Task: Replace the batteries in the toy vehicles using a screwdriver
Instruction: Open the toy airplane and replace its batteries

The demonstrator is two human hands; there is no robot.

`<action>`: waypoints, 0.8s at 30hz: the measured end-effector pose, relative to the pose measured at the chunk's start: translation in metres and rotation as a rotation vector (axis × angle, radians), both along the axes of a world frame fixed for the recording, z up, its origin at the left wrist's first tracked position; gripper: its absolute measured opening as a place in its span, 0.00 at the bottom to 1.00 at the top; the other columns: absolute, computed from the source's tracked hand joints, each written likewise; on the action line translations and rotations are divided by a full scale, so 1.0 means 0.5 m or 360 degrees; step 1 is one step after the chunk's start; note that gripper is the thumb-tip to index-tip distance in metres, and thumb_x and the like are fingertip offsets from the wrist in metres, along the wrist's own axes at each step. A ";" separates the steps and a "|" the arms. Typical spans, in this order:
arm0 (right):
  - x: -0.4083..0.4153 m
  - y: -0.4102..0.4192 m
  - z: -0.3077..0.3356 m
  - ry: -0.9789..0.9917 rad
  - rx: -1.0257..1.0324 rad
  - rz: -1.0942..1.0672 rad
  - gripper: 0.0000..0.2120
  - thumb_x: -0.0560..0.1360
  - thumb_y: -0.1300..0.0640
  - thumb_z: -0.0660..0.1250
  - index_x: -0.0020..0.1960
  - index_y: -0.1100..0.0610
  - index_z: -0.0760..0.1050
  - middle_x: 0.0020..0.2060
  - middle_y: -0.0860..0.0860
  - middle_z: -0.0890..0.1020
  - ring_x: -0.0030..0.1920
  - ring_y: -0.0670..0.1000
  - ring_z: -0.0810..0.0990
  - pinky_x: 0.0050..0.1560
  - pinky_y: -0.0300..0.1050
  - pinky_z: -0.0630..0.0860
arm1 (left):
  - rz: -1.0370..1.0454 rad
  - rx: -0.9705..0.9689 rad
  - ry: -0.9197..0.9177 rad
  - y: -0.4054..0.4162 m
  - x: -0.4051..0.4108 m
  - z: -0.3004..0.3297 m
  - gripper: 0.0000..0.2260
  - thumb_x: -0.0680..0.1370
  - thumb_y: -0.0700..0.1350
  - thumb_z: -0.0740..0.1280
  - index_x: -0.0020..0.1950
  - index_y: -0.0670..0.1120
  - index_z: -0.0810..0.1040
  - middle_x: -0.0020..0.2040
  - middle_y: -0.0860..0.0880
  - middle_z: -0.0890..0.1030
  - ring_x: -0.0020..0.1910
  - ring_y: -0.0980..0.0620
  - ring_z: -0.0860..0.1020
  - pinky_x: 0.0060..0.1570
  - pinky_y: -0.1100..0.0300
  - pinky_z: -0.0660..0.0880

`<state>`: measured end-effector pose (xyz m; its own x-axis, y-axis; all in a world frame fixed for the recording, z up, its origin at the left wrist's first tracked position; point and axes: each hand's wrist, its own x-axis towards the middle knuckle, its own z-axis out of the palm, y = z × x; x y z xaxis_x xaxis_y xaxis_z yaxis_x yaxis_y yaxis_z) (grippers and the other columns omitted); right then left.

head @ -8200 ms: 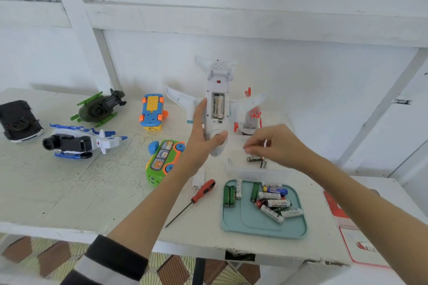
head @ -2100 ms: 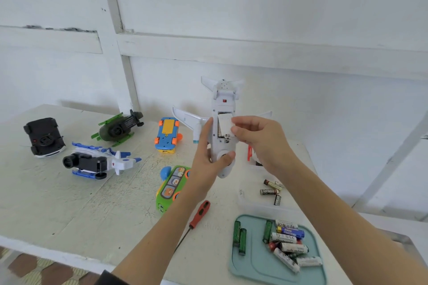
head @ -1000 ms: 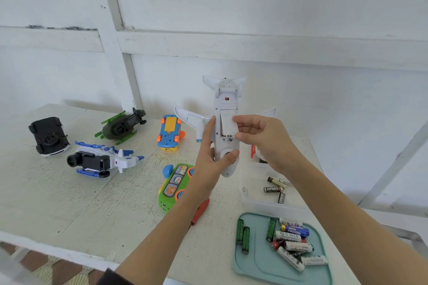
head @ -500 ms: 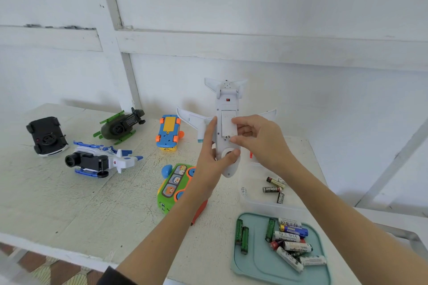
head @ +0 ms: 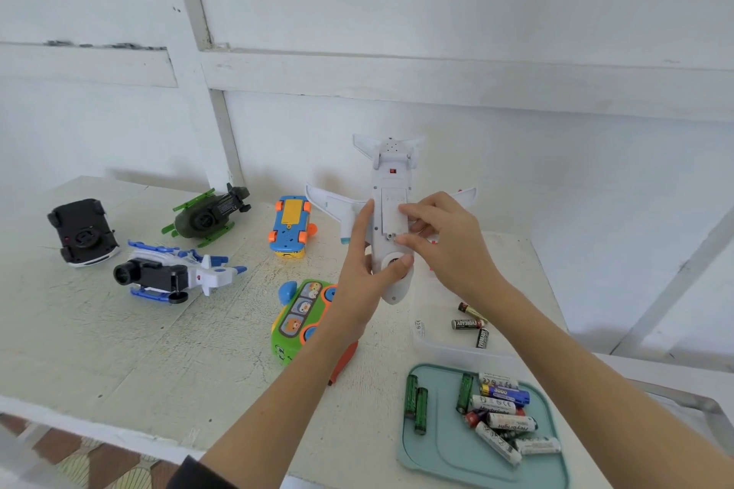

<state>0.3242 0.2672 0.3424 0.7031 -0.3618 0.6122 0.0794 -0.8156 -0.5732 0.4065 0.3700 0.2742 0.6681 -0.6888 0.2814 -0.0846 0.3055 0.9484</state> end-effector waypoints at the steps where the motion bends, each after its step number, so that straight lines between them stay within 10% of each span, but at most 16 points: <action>1: 0.000 -0.001 0.000 0.0005 -0.0013 0.0000 0.18 0.67 0.68 0.73 0.56 0.64 0.79 0.44 0.53 0.74 0.41 0.52 0.77 0.46 0.34 0.75 | -0.0006 0.0003 -0.0003 0.000 0.000 0.000 0.43 0.67 0.49 0.74 0.78 0.57 0.57 0.68 0.54 0.76 0.63 0.51 0.78 0.61 0.55 0.74; 24: 0.012 -0.014 0.021 0.0354 -0.0026 0.0010 0.17 0.64 0.67 0.76 0.52 0.64 0.81 0.40 0.54 0.76 0.38 0.50 0.75 0.41 0.30 0.70 | -0.0040 0.0052 0.0037 0.012 -0.006 0.000 0.43 0.66 0.50 0.74 0.77 0.59 0.59 0.66 0.62 0.76 0.60 0.57 0.78 0.58 0.61 0.74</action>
